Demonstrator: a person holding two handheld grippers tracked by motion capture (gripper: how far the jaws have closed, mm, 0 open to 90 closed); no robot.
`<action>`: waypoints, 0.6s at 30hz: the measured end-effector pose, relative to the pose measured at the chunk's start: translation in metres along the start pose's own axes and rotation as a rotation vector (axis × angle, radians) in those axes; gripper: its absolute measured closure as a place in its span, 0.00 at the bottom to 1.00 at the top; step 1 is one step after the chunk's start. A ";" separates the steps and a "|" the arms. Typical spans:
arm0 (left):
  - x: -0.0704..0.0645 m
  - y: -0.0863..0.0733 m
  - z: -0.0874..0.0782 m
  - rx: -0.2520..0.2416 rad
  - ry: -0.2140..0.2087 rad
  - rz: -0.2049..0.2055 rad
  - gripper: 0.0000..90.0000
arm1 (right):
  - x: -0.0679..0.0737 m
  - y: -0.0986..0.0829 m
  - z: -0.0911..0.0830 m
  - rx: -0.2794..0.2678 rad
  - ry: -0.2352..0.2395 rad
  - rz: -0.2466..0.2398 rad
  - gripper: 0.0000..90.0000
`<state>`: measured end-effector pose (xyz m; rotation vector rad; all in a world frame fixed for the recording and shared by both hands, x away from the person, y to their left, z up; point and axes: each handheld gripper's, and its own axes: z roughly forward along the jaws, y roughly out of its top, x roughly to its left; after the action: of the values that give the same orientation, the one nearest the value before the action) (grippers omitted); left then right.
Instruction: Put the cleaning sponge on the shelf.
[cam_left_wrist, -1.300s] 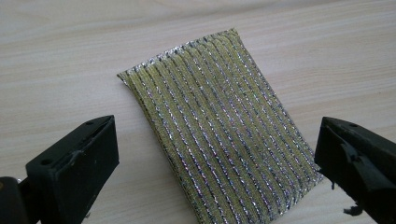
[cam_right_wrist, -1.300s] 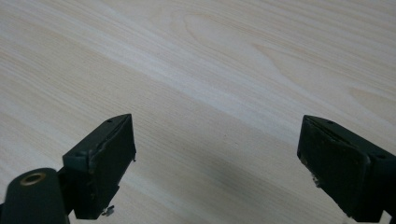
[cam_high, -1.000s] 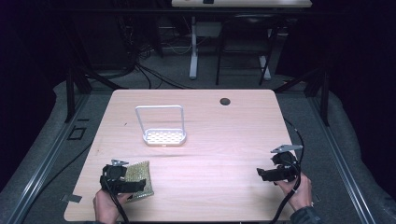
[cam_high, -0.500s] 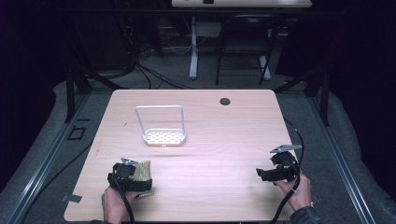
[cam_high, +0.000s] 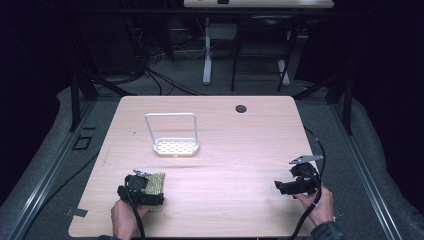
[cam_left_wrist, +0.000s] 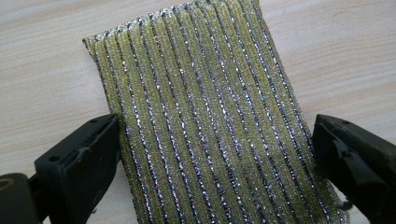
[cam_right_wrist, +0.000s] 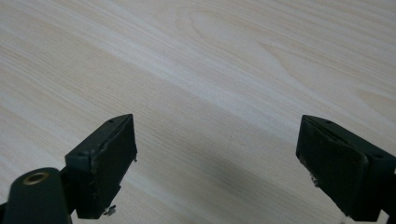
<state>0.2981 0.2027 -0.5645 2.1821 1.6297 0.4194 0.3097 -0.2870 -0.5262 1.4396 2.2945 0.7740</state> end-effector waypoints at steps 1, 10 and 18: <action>0.000 0.000 -0.001 0.000 -0.001 -0.004 0.06 | 0.000 0.000 0.000 0.006 0.001 0.000 0.14; -0.001 -0.002 -0.004 -0.010 0.004 0.015 0.18 | 0.002 0.000 0.000 0.008 0.006 -0.013 0.15; 0.000 -0.002 -0.008 -0.030 0.003 0.033 0.31 | 0.002 0.000 0.001 0.021 0.011 -0.020 0.15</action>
<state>0.2927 0.2044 -0.5589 2.1902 1.5811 0.4542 0.3094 -0.2849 -0.5272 1.4231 2.3283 0.7565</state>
